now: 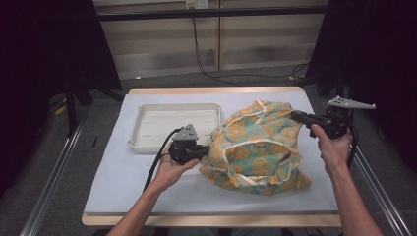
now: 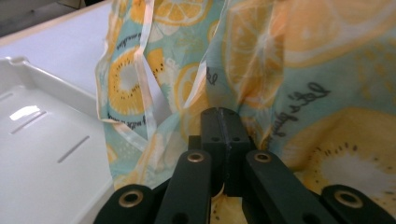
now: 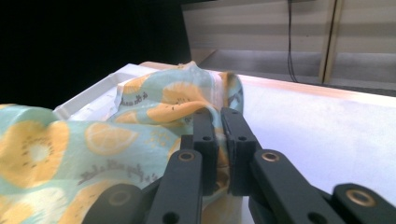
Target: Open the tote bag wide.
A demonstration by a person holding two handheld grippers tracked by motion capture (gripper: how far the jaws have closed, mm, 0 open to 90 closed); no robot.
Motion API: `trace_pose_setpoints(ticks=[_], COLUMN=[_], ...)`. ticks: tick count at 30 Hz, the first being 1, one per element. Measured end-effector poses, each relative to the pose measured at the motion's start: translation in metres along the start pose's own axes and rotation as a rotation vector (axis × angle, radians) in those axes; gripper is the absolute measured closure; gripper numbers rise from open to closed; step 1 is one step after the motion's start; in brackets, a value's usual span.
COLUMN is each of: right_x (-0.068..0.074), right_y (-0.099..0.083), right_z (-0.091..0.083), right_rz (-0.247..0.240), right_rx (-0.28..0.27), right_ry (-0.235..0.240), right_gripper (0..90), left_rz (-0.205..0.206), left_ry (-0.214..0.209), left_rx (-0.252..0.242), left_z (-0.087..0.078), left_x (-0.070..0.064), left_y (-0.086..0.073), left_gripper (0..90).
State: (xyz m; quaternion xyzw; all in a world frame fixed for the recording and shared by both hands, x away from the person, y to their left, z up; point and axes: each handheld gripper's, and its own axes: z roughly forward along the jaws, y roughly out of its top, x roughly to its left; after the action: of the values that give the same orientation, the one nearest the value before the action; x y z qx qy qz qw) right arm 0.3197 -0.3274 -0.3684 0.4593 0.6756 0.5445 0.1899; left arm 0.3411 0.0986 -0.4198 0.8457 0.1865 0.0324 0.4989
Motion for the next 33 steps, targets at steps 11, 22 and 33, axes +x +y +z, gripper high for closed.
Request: trace_pose_setpoints(ticks=[11,22,33], right_x=[0.023,0.030,0.028], right_y=[0.006,0.011,0.006], right_z=[-0.021,-0.027,-0.029], right_rz=[-0.019,-0.029,-0.022], right_rx=[-0.053,-0.064,-0.067], right_ry=[0.105,0.121,0.124], right_gripper=[87.6,87.4,84.7], left_rz=[0.000,0.079,0.136], left_ry=[0.013,-0.145,-0.217], left_rx=[-0.205,-0.225,-0.140], left_z=[-0.033,-0.011,0.028], left_x=[-0.011,-0.046,-0.073], left_y=[0.026,0.056,0.056], left_gripper=[54.7,37.7,90.0])
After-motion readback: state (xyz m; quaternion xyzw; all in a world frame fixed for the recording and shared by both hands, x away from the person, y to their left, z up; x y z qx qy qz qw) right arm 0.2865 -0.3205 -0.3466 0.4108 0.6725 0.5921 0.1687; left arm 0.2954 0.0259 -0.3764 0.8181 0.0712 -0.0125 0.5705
